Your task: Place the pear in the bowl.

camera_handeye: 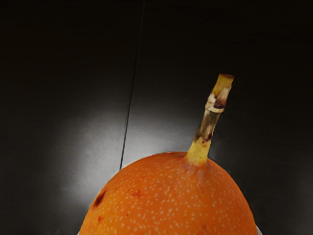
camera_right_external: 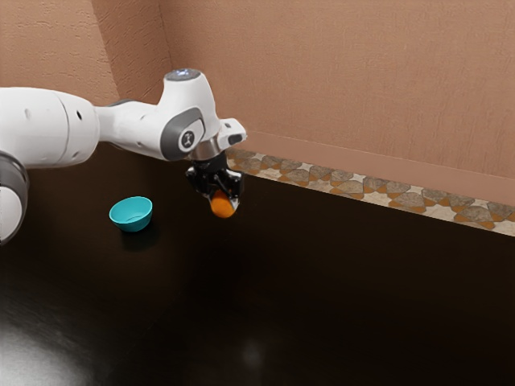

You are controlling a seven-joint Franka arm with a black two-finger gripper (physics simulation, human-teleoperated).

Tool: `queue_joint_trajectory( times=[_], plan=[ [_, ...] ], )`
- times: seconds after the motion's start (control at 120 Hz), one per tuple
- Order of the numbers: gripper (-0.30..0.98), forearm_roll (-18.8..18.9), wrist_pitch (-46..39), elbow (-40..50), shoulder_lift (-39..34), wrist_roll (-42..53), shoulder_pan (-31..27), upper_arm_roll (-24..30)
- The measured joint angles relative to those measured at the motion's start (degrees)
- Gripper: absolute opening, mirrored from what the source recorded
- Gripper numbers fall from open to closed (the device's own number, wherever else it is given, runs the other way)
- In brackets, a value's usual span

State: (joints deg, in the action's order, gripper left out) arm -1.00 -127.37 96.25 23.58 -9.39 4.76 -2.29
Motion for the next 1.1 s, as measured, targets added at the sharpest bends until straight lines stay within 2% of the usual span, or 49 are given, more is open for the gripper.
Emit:
queue_joint_trajectory(
  times=[0.317, 0.558, 0.75, 1.1],
  plan=[
    [0.18, 0.0, 1.4, -0.9, -0.7, -0.6, 0.0, -12.0],
    [0.18, -0.3, 3.6, -0.2, -0.8, -0.7, -0.5, -17.4],
    [0.17, -0.9, 4.6, -0.3, 1.1, -0.7, -3.7, -18.2],
    [0.11, -1.8, 4.2, -4.2, 6.4, -1.2, -5.7, -18.1]
  ],
)
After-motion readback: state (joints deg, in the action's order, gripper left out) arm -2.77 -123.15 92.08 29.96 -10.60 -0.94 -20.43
